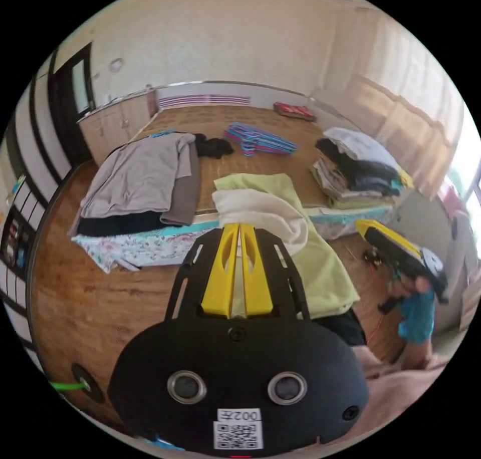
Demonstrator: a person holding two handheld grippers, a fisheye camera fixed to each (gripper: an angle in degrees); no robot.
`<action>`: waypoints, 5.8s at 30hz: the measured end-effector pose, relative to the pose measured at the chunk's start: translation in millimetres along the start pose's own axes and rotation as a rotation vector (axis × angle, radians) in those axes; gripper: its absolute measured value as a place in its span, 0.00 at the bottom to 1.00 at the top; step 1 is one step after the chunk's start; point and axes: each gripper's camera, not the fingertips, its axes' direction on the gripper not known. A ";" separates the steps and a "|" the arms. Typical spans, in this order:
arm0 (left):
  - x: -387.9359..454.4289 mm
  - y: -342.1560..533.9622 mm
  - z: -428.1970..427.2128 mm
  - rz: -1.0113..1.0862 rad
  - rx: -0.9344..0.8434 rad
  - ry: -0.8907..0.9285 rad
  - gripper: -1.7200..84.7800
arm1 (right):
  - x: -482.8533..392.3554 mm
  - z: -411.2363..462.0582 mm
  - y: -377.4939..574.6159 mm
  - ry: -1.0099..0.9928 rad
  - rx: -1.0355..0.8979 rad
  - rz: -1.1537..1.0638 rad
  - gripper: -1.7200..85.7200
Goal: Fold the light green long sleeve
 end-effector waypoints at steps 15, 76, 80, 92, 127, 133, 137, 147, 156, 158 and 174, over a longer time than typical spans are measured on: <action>98.1 25.4 16.4 -0.065 -0.092 -0.202 0.01 | -70.1 26.6 -46.0 0.031 0.015 -0.008 0.01; 71.2 -8.5 19.6 0.111 -0.010 -0.080 0.01 | -84.5 99.4 129.9 -0.089 -0.336 -0.791 0.14; 64.4 -14.8 18.1 0.266 0.041 -0.064 0.01 | -86.2 98.6 130.1 -0.094 -0.332 -0.800 0.10; 46.6 -22.1 17.3 0.914 -0.058 0.380 0.14 | -61.3 90.8 107.4 -0.211 -0.316 -0.759 0.07; 73.5 -129.2 81.4 0.962 -0.201 0.277 0.05 | 23.9 100.6 113.4 -0.058 0.058 -0.641 0.09; 76.2 -121.1 89.7 0.944 -0.268 0.169 0.11 | 59.7 99.4 89.1 -0.209 0.039 -0.535 0.07; 67.8 -114.1 91.3 0.887 -0.261 0.046 0.11 | 74.1 102.0 80.1 -0.247 0.038 -0.512 0.07; 61.7 -166.6 70.4 0.943 -0.189 -0.013 0.08 | 95.2 119.5 52.0 -0.174 0.076 -0.559 0.07; 91.2 -300.4 121.7 1.008 -0.090 -0.184 0.08 | 149.4 197.9 -57.2 -0.038 0.139 -0.493 0.07; 94.6 -326.2 146.1 0.995 -0.109 -0.194 0.08 | 166.3 238.8 -83.3 0.019 0.125 -0.491 0.07; 86.5 -437.2 347.4 0.802 -0.290 -0.148 0.10 | 271.3 481.4 -153.2 0.166 -0.194 -0.327 0.10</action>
